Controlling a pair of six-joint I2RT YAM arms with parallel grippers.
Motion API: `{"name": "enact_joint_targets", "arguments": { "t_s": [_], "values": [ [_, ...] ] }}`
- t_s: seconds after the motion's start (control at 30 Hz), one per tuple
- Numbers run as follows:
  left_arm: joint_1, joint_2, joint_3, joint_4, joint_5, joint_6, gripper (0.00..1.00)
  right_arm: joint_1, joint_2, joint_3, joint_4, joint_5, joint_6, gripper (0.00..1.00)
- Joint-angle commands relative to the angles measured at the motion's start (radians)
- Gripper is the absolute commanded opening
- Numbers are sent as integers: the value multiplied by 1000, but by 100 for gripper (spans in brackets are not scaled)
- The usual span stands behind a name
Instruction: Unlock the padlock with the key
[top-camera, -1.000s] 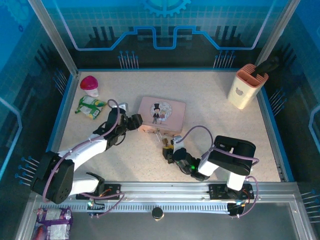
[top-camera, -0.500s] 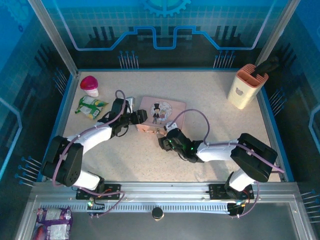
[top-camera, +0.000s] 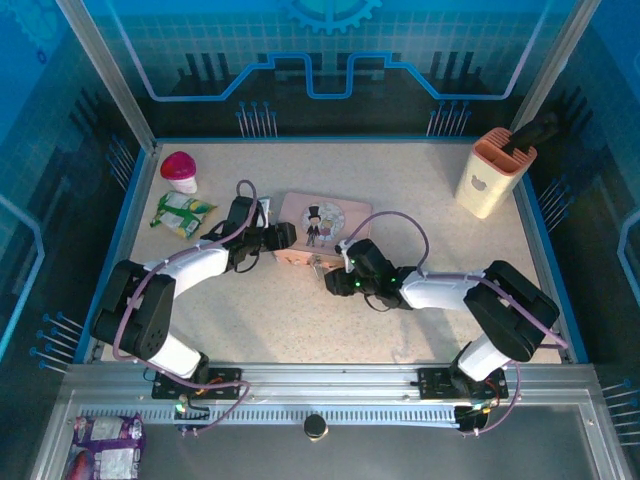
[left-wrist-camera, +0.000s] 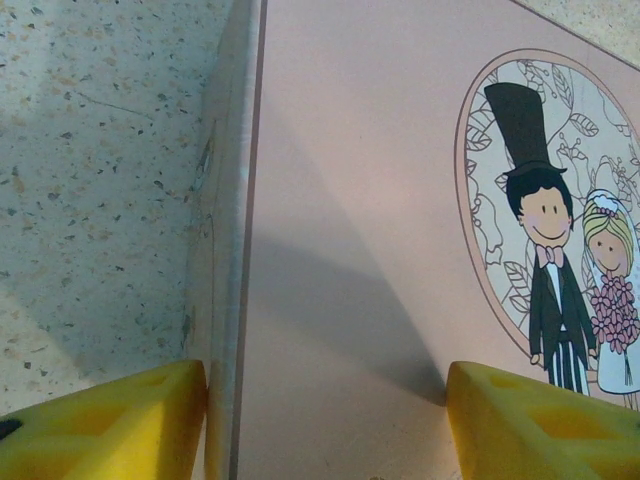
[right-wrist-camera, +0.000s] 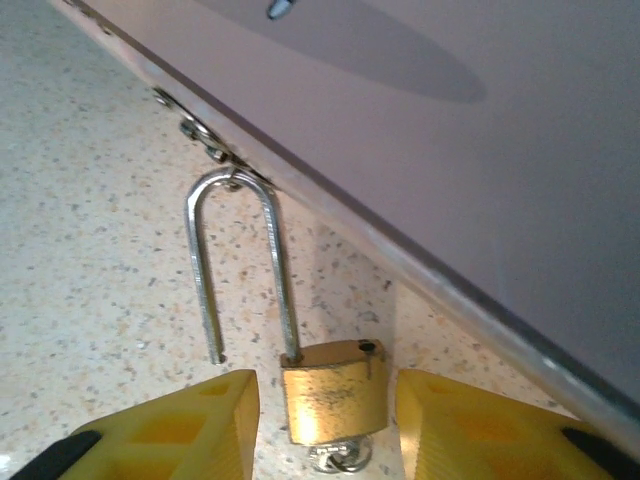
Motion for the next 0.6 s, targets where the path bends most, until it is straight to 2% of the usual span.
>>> {"name": "enact_joint_targets", "arguments": {
  "t_s": [0.0,0.3,0.57],
  "values": [
    [3,-2,11,-14,55,-25,63,-22,30,20,52,-71,3,41],
    [-23,-5,-20,-11,35,-57,61,-36,110,65,105,-84,2,40],
    [-38,-3,-36,-22,13,-76,60,-44,118,65,110,-69,1,38]
  ]
}}
